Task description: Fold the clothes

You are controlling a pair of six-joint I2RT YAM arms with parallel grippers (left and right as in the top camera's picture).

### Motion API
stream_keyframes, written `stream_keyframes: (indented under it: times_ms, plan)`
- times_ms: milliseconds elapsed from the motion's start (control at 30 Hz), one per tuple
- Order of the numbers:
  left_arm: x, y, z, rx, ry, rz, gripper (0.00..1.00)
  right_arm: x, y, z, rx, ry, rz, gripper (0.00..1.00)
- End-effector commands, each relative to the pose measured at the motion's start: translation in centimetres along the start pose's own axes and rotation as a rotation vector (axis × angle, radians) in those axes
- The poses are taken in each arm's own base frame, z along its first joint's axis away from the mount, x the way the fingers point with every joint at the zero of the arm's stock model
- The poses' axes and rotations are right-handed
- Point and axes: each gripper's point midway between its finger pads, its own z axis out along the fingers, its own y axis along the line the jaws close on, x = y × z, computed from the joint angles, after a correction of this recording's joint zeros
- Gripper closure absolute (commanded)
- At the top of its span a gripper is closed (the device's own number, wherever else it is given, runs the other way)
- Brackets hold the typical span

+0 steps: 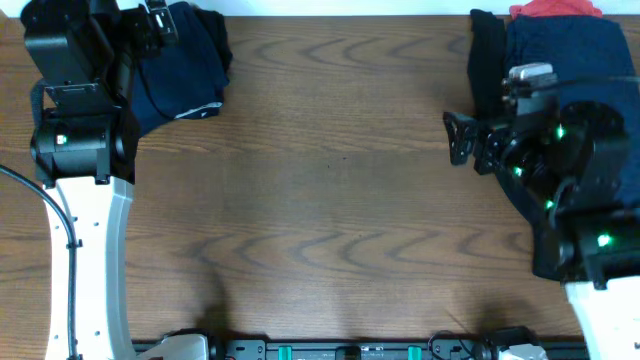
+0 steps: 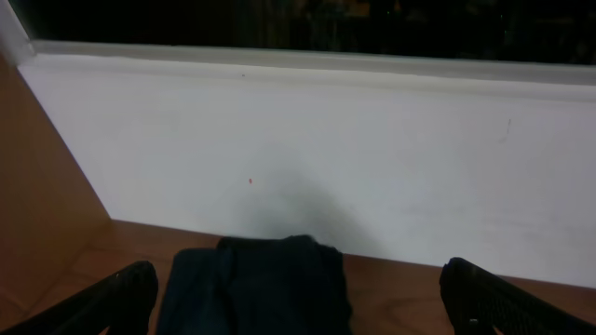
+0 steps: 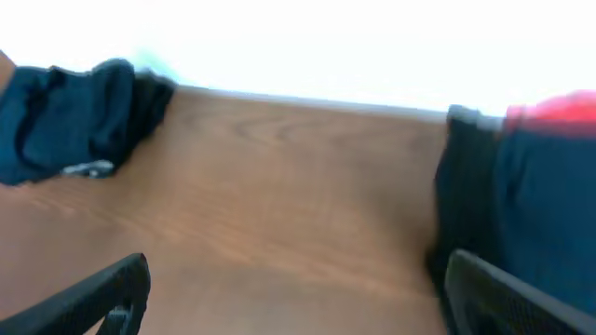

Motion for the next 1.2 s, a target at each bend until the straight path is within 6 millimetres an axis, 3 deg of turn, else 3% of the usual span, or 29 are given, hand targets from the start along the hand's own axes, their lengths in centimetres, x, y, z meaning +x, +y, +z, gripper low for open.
stream_keyframes:
  times_ms: [0,367,533,733,1033,1167]
  plan:
    - [0.0,-0.1,-0.1,0.002,-0.001,-0.012,0.02,2.5,0.6,-1.0,-0.017,-0.062,-0.149,0.01]
    - [0.0,-0.1,-0.1,0.002,-0.001,-0.012,0.02,14.6,0.5,-1.9,-0.018,-0.161,-0.167,0.01]
    - [0.0,-0.1,-0.1,0.002,-0.001,-0.012,0.02,18.5,0.6,-1.9,-0.031,-0.18,-0.172,0.01]
    - [0.0,-0.1,-0.1,0.002,-0.001,-0.012,0.02,20.7,0.2,-1.7,-0.016,-0.213,-0.175,0.01]
    - [0.0,-0.1,-0.1,0.001,-0.001,-0.012,0.02,20.0,-0.2,-2.1,0.015,-0.257,-0.18,0.01]
    - [0.0,-0.1,-0.1,0.002,-0.001,-0.012,0.02,18.7,0.0,-2.9,0.019,-0.32,-0.191,0.01]
